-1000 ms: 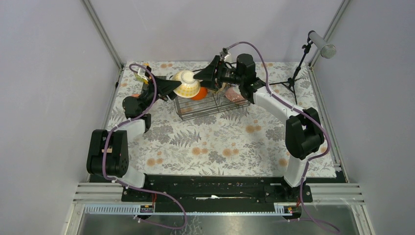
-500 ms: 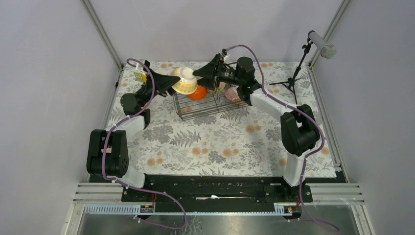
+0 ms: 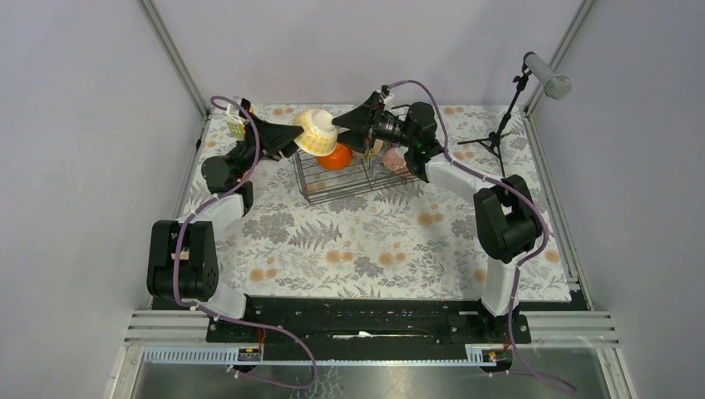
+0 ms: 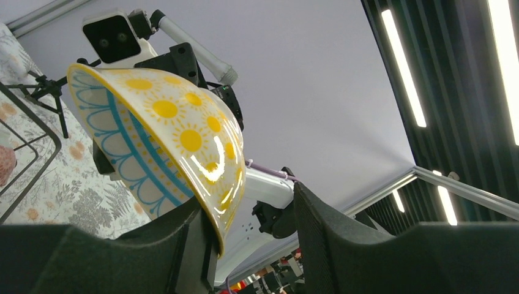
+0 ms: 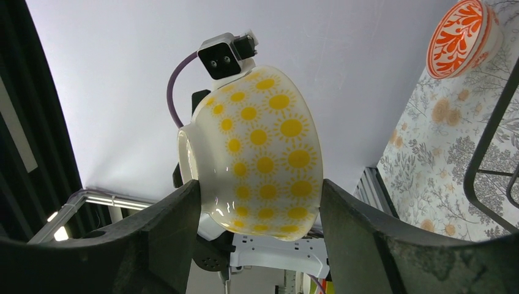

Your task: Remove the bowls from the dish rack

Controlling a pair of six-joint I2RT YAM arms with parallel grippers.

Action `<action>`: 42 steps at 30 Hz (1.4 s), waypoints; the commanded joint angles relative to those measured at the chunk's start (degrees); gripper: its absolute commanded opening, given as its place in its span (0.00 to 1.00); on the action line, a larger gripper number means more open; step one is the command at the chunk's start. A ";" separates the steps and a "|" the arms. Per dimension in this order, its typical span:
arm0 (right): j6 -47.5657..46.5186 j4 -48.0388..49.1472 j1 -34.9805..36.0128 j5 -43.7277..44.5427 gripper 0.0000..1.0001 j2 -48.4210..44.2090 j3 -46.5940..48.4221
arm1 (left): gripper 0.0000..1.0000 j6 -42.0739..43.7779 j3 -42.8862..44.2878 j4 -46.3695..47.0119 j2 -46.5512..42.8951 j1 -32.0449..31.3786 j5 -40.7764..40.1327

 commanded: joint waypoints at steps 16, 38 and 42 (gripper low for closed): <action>-1.09 1.62 -1.11 -0.85 0.94 1.65 0.98 | 0.00 0.64 4.96 4.17 2.58 0.46 -0.91; -31.89 -34.69 -1.62 8.01 1.00 -4.31 5.29 | 0.00 68.90 17.12 -96.25 -11.39 -0.23 -20.42; -36.37 -40.01 -1.61 10.23 1.00 -4.84 7.46 | 0.00 74.88 19.07 -106.48 -12.64 -0.24 -32.96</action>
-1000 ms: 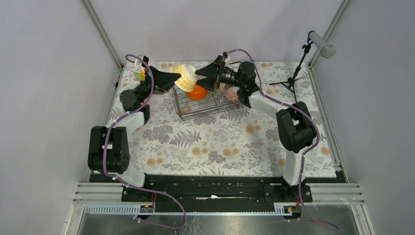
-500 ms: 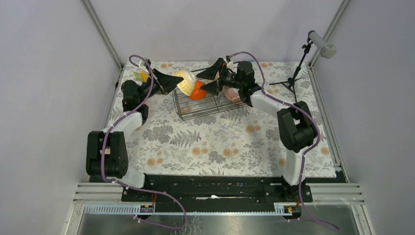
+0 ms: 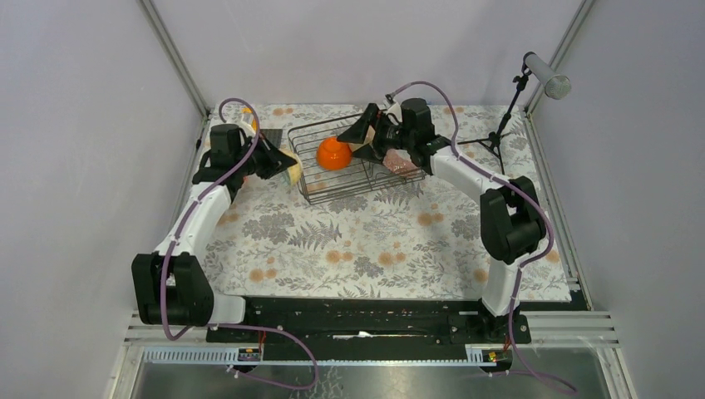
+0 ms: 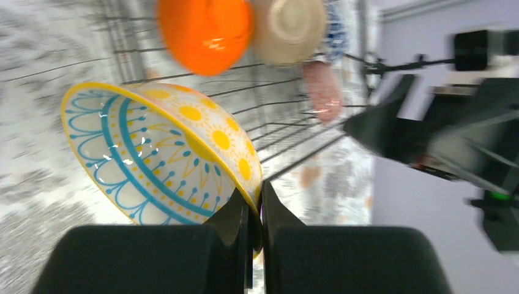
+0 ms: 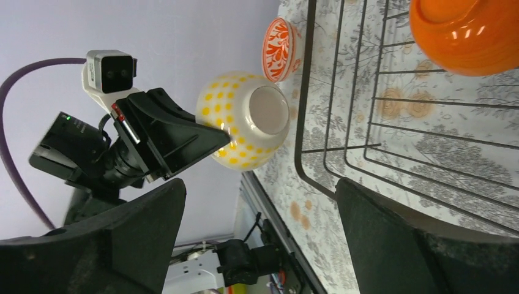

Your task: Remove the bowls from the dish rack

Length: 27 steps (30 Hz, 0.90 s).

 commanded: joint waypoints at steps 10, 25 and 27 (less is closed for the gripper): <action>-14.34 -14.80 0.62 5.93 1.00 -3.88 9.95 | 0.00 14.46 8.87 -25.48 -0.38 -0.11 -39.98; -20.27 -28.55 1.00 7.70 1.00 -3.34 17.28 | 0.00 33.84 27.96 -33.57 21.60 -2.19 -53.23; -20.08 -29.69 1.33 7.88 1.00 -3.90 16.93 | 0.00 34.53 30.50 -34.68 24.71 -2.30 -55.16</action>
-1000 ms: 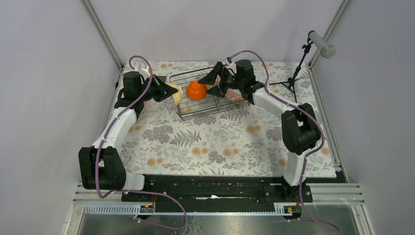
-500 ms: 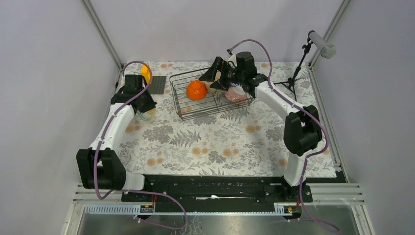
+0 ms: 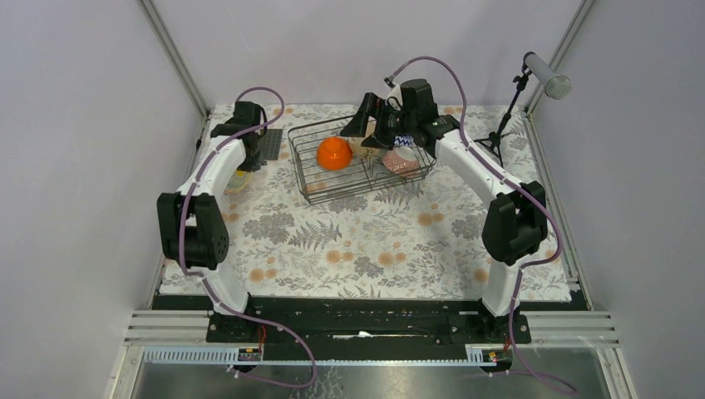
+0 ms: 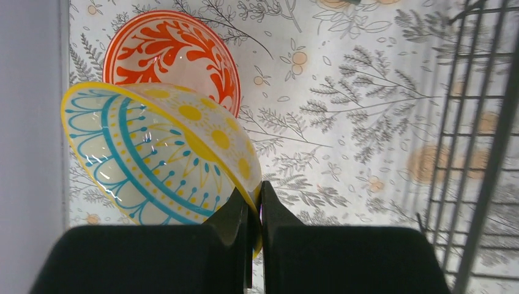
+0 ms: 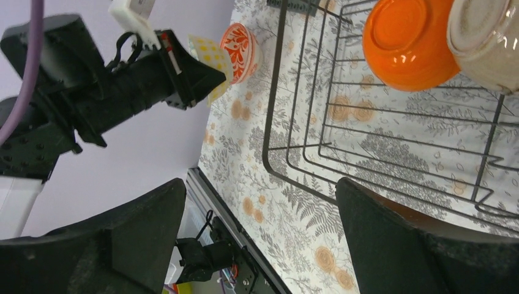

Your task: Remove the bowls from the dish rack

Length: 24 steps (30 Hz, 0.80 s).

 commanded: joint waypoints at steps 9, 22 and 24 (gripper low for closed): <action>-6.69 -13.25 1.79 2.12 1.00 -3.04 6.21 | 0.00 5.69 15.45 -4.66 13.92 -0.45 -11.00; -10.37 -18.26 1.65 2.99 1.00 -2.86 9.59 | 0.00 7.07 19.04 -6.94 21.12 -0.58 -16.71; -10.39 -18.27 1.75 2.97 1.00 -2.81 9.54 | 0.00 6.73 19.07 -7.46 21.75 -0.58 -16.98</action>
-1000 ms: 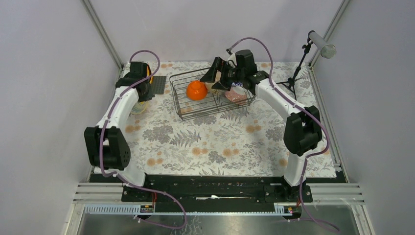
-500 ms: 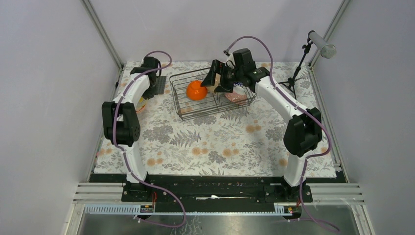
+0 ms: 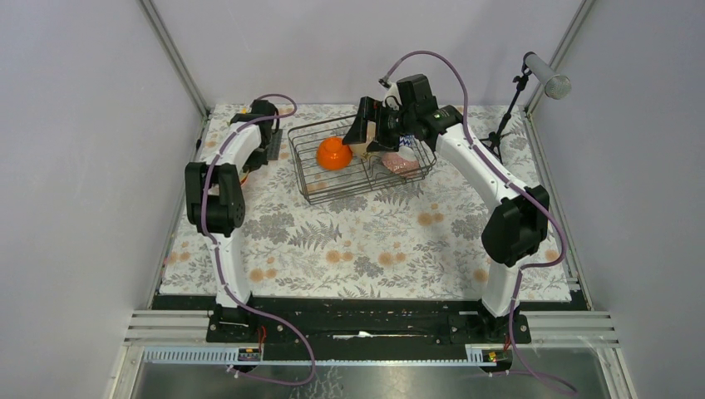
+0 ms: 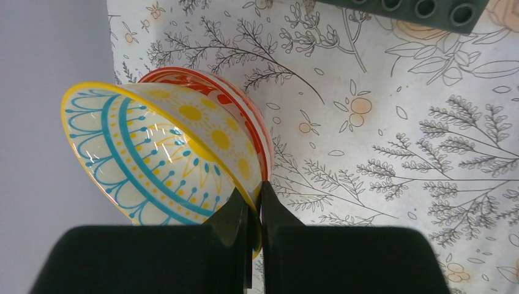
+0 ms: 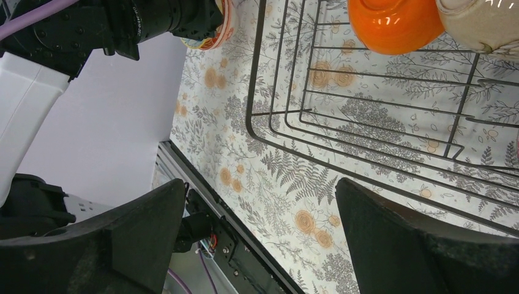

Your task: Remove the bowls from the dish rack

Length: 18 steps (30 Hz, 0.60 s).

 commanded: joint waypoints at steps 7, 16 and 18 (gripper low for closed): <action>-0.95 -1.16 0.36 0.80 1.00 -1.59 2.73 | 0.00 0.16 2.06 -0.67 1.03 0.05 -6.35; -0.64 -1.11 0.40 0.48 1.00 -1.75 2.43 | 0.04 -0.51 1.73 -0.76 2.22 0.27 -7.51; -0.63 -1.15 0.35 0.37 1.00 -1.72 2.47 | 0.07 -1.00 1.82 -0.77 2.04 0.40 -7.50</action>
